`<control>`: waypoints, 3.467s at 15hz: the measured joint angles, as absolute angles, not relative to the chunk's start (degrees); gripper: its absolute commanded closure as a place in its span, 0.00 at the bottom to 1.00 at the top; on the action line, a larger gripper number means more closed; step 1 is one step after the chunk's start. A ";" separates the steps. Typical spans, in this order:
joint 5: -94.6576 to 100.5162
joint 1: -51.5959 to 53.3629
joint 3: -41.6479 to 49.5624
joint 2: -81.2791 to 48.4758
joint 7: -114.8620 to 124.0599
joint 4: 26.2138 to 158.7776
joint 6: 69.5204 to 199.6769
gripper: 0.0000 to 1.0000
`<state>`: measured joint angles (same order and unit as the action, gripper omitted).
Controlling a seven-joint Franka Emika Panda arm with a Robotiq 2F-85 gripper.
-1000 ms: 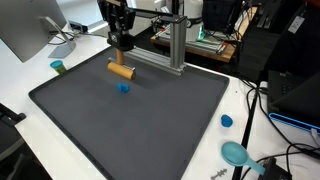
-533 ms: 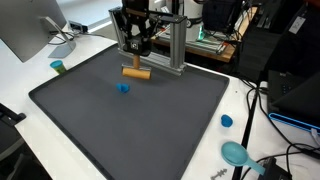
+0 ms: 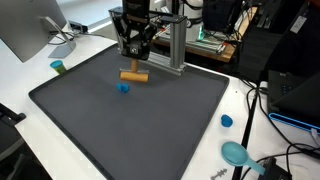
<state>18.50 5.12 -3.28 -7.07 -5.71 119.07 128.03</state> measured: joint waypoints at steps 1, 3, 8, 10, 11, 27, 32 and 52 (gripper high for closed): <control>18.57 4.94 -3.21 -6.81 -7.15 119.57 130.10 0.79; 18.49 4.10 -2.95 -5.66 -13.24 121.05 132.95 0.79; 18.46 1.36 -2.00 -0.70 -32.85 125.27 133.32 0.79; 18.06 0.98 -1.62 0.89 -40.31 126.08 133.32 0.79; 17.51 0.97 -1.42 1.39 -44.14 126.18 133.32 0.79; 22.52 0.98 -0.98 -1.12 -46.39 128.04 135.32 0.79; 22.24 0.79 -0.79 -2.40 -46.72 128.48 138.41 0.79; 21.72 -0.03 -0.81 -10.25 -54.58 122.61 139.81 0.79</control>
